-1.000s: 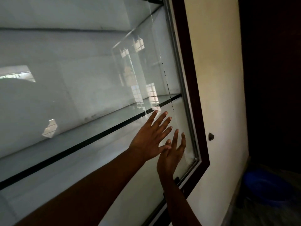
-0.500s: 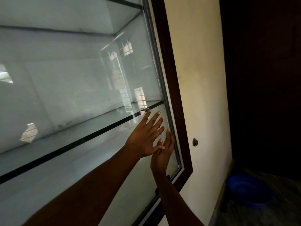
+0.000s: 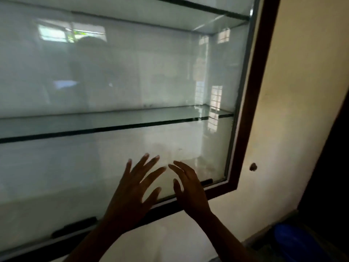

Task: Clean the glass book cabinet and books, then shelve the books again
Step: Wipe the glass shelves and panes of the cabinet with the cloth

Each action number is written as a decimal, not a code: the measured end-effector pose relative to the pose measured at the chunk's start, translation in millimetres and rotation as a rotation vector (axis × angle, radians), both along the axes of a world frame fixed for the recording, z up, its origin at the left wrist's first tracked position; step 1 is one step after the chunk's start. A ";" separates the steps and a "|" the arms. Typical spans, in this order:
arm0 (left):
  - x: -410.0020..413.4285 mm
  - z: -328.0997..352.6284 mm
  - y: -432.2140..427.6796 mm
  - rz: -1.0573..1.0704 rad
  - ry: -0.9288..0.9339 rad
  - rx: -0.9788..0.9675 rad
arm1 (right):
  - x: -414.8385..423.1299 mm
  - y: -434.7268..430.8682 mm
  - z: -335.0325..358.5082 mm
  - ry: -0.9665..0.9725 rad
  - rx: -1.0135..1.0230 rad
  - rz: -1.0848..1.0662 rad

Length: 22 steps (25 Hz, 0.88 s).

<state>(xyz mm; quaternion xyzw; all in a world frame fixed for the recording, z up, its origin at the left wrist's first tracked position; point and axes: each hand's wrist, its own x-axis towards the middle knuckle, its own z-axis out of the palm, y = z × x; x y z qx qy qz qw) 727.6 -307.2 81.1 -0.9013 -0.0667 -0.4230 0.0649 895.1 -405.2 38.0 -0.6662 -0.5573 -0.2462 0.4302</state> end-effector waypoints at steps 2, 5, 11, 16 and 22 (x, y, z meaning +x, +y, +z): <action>-47.6 -9.1 13.2 0.150 -0.128 -0.092 | -23.2 13.2 24.3 -0.150 -0.047 0.119; -83.9 -11.2 29.1 0.304 -0.317 -0.288 | -52.1 47.1 60.5 -0.500 -0.103 0.259; -96.7 -29.5 81.6 0.536 -0.771 -0.583 | -117.0 150.4 131.8 -1.227 -0.100 0.427; -58.9 -35.4 119.5 0.780 -1.020 -0.631 | -151.6 220.3 133.6 -1.443 0.020 0.476; -32.6 -38.2 138.8 0.919 -1.172 -0.509 | -143.5 232.2 128.1 -1.507 0.084 0.410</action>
